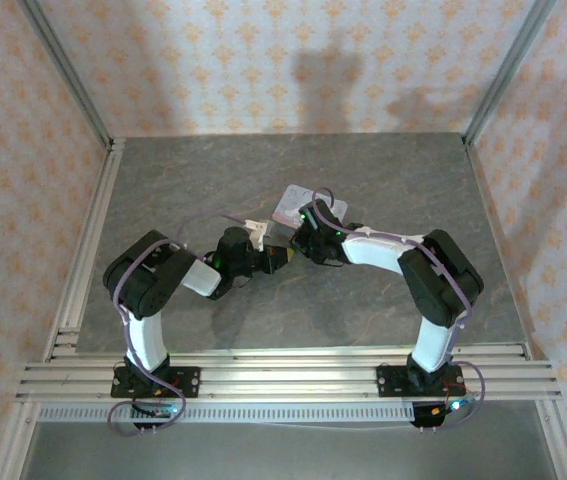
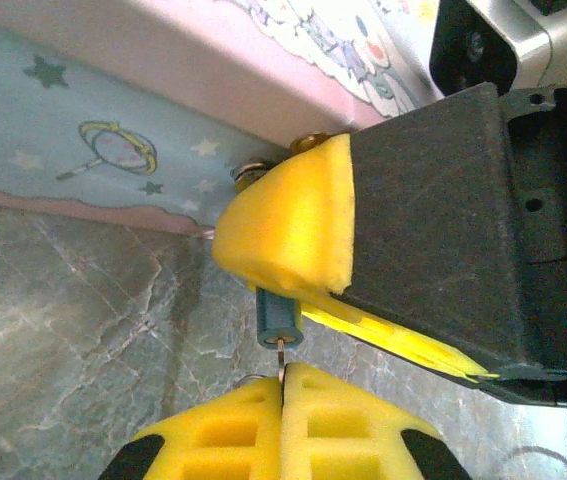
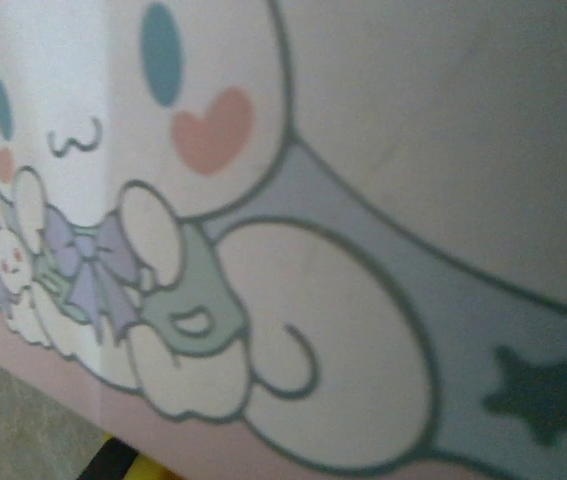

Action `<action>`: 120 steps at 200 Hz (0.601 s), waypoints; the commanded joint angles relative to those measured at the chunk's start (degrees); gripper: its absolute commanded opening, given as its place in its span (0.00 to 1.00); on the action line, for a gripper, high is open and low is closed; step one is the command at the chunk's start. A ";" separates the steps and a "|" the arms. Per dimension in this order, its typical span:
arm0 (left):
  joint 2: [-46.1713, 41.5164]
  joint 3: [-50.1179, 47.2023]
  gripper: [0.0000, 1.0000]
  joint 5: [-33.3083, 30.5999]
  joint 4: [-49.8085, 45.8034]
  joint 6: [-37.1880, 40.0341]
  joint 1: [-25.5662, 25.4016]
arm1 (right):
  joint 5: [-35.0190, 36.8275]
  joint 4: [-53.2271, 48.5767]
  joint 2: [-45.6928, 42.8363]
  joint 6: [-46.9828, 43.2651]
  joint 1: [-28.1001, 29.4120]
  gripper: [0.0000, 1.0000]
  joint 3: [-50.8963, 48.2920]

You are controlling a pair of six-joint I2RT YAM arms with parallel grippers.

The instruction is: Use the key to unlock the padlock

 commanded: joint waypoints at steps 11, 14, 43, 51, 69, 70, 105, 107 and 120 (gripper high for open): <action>-4.38 2.05 0.00 -0.96 -2.56 7.74 -1.61 | -4.93 -1.20 -0.66 -0.59 1.65 0.00 0.15; -5.00 1.86 0.00 -1.59 -4.20 9.61 -1.84 | -4.97 -1.55 -0.75 -0.73 1.61 0.00 0.45; -9.71 -0.22 0.00 -9.01 -12.53 24.18 -4.30 | -4.94 -4.88 -1.43 -1.94 1.59 0.00 2.36; -10.82 -0.44 0.00 -11.65 -14.96 27.99 -5.20 | -5.22 -5.46 -1.38 -1.91 1.60 0.00 2.76; -12.49 0.54 0.00 -17.41 -20.96 35.09 -7.36 | -5.64 -7.79 -1.12 -2.03 1.63 0.00 3.95; -12.57 0.53 0.00 -17.78 -21.24 35.58 -7.48 | -5.66 -7.92 -1.12 -2.06 1.65 0.00 4.05; -12.74 1.46 0.00 -30.50 -26.18 46.04 -12.62 | -5.91 -13.34 -0.08 -4.03 1.55 0.00 7.99; -12.67 1.37 0.00 -31.16 -26.19 46.52 -12.81 | -5.99 -13.61 -0.07 -4.19 1.52 0.00 8.18; -12.01 1.14 0.00 -35.52 -26.26 49.12 -14.62 | -6.38 -14.83 0.40 -4.84 1.34 0.00 9.17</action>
